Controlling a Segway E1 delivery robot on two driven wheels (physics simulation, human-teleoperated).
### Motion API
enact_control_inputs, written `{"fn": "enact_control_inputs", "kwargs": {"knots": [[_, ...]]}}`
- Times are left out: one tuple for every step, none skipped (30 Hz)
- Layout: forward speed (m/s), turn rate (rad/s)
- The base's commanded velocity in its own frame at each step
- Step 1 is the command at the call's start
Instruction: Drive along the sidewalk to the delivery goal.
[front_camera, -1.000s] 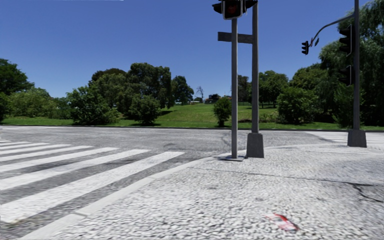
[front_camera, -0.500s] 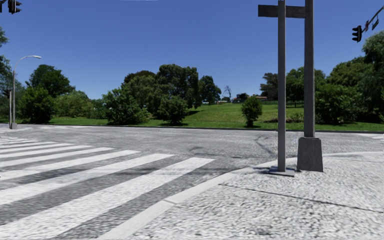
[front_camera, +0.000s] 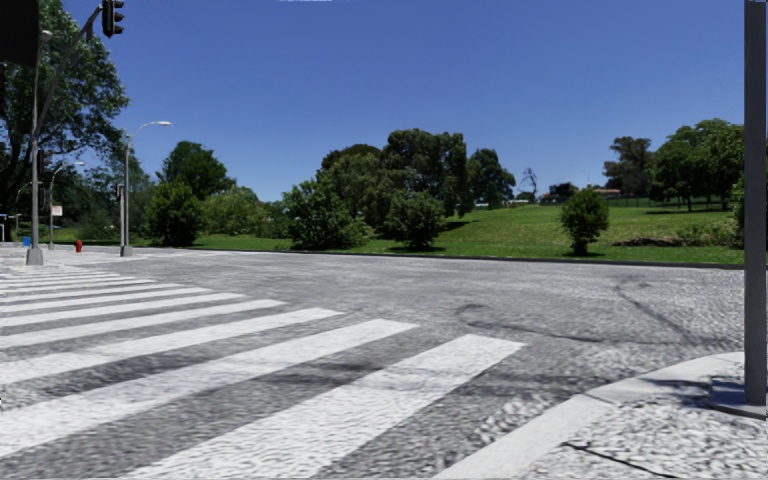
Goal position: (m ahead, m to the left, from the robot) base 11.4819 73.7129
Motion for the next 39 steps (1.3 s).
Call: {"fn": "enact_control_inputs", "kwargs": {"knots": [[1.52, 0.53], [1.52, 0.53], [1.52, 0.53], [1.52, 0.53], [1.51, 0.53], [1.51, 0.53], [1.51, 0.53], [1.51, 0.53], [1.51, 0.53], [1.51, 0.53], [1.51, 0.53], [1.51, 0.53], [1.51, 0.53], [1.51, 0.53], [1.51, 0.53], [1.51, 0.53], [1.51, 0.53], [1.51, 0.53], [1.51, 0.53], [1.51, 0.53], [1.51, 0.53], [1.51, 0.53], [1.51, 0.53], [1.51, 0.53], [1.51, 0.53], [1.51, 0.53], [1.51, 0.53], [1.51, 0.53], [1.51, 0.53], [1.51, 0.53], [1.51, 0.53], [1.51, 0.53], [1.51, 0.53], [1.5, 0.53], [1.5, 0.53], [1.5, 0.53], [1.5, 0.53], [1.5, 0.53], [1.5, 0.53]]}}
